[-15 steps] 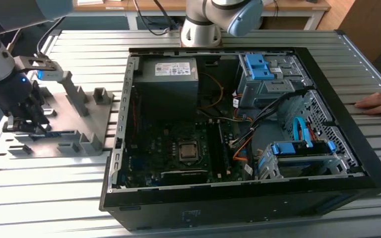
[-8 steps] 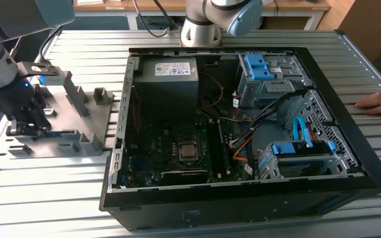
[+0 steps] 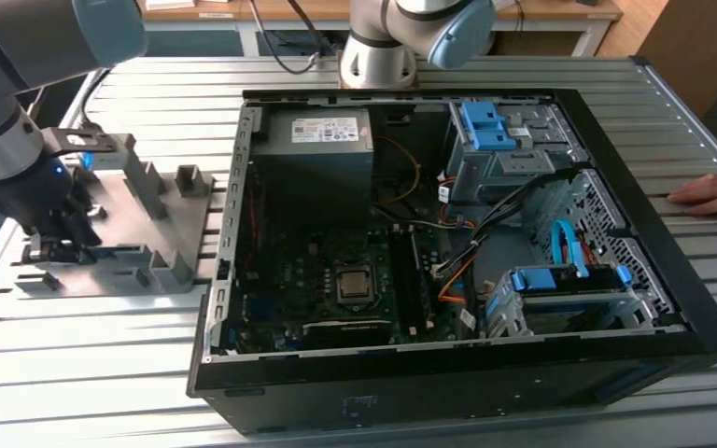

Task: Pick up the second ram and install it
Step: 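Pick up the second ram and move it above second insertion slot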

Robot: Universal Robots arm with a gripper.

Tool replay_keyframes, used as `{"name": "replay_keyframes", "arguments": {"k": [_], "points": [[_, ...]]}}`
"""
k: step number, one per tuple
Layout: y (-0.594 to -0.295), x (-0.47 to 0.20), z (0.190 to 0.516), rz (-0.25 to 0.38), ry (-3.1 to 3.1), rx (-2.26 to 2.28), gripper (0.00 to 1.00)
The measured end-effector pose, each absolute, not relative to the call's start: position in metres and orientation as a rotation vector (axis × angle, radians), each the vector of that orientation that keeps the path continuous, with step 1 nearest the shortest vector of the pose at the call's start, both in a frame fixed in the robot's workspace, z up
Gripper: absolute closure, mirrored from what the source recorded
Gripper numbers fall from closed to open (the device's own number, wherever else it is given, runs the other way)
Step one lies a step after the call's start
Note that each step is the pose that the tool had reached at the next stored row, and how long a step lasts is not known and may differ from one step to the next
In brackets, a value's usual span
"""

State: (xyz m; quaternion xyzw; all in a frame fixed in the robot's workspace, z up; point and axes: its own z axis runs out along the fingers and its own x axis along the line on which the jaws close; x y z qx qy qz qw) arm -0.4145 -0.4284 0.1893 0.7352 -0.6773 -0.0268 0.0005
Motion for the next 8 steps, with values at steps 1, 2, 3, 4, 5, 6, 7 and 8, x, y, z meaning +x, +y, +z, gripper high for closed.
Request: {"name": "replay_keyframes", "arguments": {"k": [1, 2, 3, 4, 5, 6, 7, 8], "points": [[-0.4284, -0.4143, 0.188, -0.084, -2.127, 2.31, 0.65], [-0.4284, -0.4143, 0.1881, -0.084, -2.126, 2.31, 0.65], [-0.4284, -0.4143, 0.1881, -0.084, -2.126, 2.31, 0.65], [-0.4284, -0.4143, 0.188, -0.084, -2.126, 2.31, 0.65], [-0.4284, -0.4143, 0.188, -0.084, -2.125, 2.311, 0.65], [-0.4285, -0.4143, 0.188, -0.084, -2.125, 2.311, 0.65], [-0.4284, -0.4143, 0.188, -0.084, -2.125, 2.311, 0.66], [-0.4284, -0.4143, 0.188, -0.084, -2.124, 2.311, 0.66]]}}
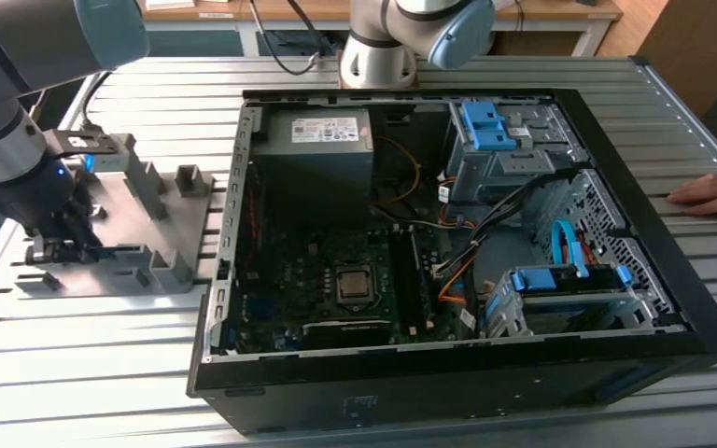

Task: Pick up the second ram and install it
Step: 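Pick up the second ram and move it above second insertion slot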

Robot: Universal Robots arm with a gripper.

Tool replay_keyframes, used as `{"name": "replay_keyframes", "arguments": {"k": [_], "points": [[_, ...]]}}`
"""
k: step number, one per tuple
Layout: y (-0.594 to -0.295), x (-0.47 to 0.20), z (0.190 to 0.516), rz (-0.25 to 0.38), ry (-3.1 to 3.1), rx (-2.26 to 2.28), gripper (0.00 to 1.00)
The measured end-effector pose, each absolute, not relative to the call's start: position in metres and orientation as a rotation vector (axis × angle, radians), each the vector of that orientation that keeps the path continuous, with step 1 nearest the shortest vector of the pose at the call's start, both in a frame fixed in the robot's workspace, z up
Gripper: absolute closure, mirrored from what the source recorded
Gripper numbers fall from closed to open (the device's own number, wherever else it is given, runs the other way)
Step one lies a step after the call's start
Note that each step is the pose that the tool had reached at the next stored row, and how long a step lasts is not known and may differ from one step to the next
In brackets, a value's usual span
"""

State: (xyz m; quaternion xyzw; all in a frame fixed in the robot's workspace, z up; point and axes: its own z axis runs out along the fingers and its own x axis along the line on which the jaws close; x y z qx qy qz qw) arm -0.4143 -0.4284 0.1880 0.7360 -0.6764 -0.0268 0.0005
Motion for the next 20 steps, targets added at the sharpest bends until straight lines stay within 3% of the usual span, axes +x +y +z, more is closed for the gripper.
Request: {"name": "replay_keyframes", "arguments": {"k": [3, 20], "points": [[-0.4284, -0.4143, 0.188, -0.084, -2.123, 2.312, 0.84], [-0.4284, -0.4143, 0.188, -0.084, -2.119, 2.316, 0.86]]}}
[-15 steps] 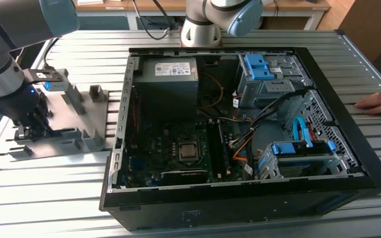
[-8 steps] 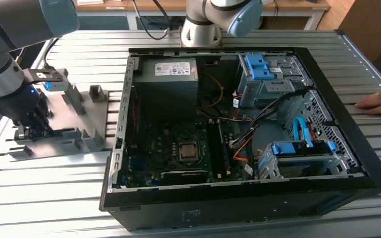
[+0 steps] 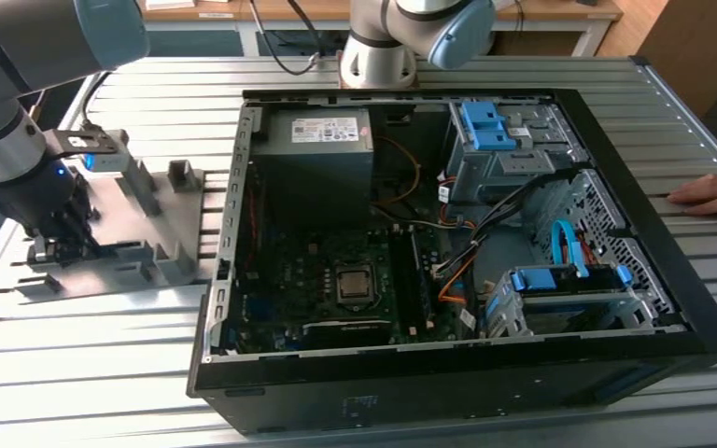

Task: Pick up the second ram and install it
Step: 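Pick up the second ram and move it above second insertion slot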

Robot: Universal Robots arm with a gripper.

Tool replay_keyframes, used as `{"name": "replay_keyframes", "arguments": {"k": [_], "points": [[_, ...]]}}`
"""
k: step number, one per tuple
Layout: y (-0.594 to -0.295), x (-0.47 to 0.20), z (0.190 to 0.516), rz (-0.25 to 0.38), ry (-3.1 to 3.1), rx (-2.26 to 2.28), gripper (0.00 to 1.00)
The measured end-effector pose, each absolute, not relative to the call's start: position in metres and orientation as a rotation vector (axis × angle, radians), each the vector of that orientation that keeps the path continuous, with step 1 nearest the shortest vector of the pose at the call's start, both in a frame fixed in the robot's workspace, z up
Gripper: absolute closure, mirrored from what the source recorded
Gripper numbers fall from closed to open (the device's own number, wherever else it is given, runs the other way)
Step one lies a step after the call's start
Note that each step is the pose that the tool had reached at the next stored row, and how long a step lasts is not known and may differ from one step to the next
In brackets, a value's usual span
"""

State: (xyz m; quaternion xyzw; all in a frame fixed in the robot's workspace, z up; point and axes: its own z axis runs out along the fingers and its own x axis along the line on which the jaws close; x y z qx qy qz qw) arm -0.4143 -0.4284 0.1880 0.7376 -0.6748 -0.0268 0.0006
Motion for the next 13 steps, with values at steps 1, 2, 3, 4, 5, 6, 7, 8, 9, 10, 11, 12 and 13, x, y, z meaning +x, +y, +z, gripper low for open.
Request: {"name": "replay_keyframes", "arguments": {"k": [1, 2, 3, 4, 5, 6, 7, 8, 9, 10, 11, 12, 13], "points": [[-0.428, -0.414, 0.188, -0.084, -2.119, 2.316, 0.86], [-0.428, -0.414, 0.188, -0.084, -2.119, 2.316, 0.86], [-0.429, -0.414, 0.19, -0.087, -2.12, 2.318, 0.86], [-0.428, -0.414, 0.193, -0.09, -2.121, 2.319, 0.86], [-0.428, -0.414, 0.196, -0.092, -2.122, 2.32, 0.86], [-0.428, -0.414, 0.199, -0.094, -2.123, 2.321, 0.86], [-0.428, -0.414, 0.203, -0.095, -2.124, 2.322, 0.86], [-0.428, -0.414, 0.207, -0.096, -2.124, 2.322, 0.86], [-0.428, -0.414, 0.212, -0.096, -2.124, 2.322, 0.86], [-0.428, -0.414, 0.216, -0.097, -2.124, 2.323, 0.86], [-0.428, -0.414, 0.221, -0.098, -2.125, 2.323, 0.86], [-0.428, -0.414, 0.225, -0.098, -2.125, 2.323, 0.86], [-0.428, -0.414, 0.229, -0.099, -2.125, 2.324, 0.86]]}}
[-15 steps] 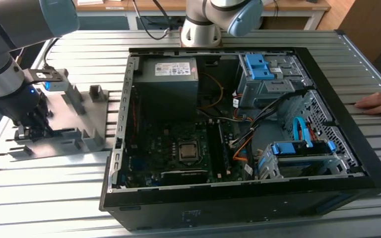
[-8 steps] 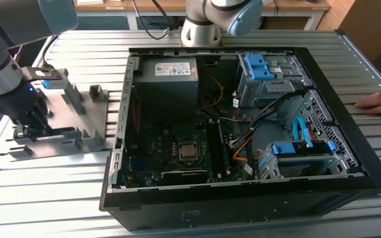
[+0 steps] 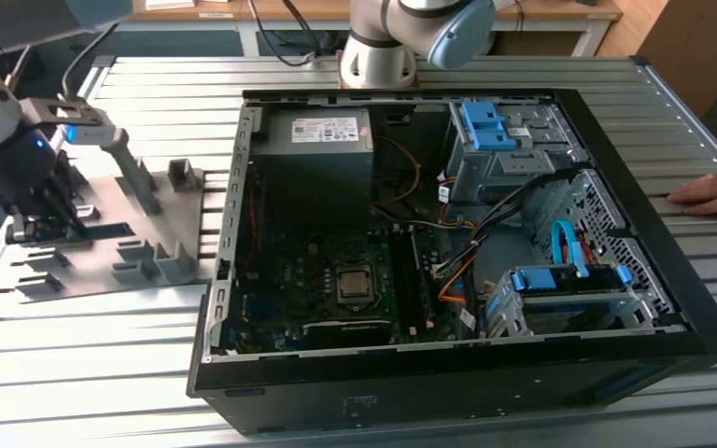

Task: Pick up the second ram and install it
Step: 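Pick up the second ram and move it above second insertion slot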

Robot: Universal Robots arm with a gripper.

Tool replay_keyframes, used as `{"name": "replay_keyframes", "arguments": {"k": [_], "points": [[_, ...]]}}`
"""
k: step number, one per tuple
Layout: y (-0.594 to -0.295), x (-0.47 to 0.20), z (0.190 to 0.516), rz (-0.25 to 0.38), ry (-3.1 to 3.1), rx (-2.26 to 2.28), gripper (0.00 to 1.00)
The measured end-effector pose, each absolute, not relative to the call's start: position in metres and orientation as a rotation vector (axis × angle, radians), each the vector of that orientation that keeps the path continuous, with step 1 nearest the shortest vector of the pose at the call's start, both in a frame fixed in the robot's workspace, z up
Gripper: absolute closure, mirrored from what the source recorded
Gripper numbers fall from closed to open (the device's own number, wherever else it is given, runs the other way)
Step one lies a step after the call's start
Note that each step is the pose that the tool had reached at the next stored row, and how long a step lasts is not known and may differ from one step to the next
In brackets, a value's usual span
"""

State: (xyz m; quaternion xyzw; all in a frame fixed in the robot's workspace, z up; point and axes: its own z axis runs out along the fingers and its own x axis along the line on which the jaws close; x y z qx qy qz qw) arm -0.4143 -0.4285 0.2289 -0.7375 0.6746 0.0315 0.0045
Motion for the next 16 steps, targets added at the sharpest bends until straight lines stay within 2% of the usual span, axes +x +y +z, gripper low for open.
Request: {"name": "replay_keyframes", "arguments": {"k": [16], "points": [[-0.428, -0.414, 0.283, 0.13, 2.096, -2.294, 0.86]]}}
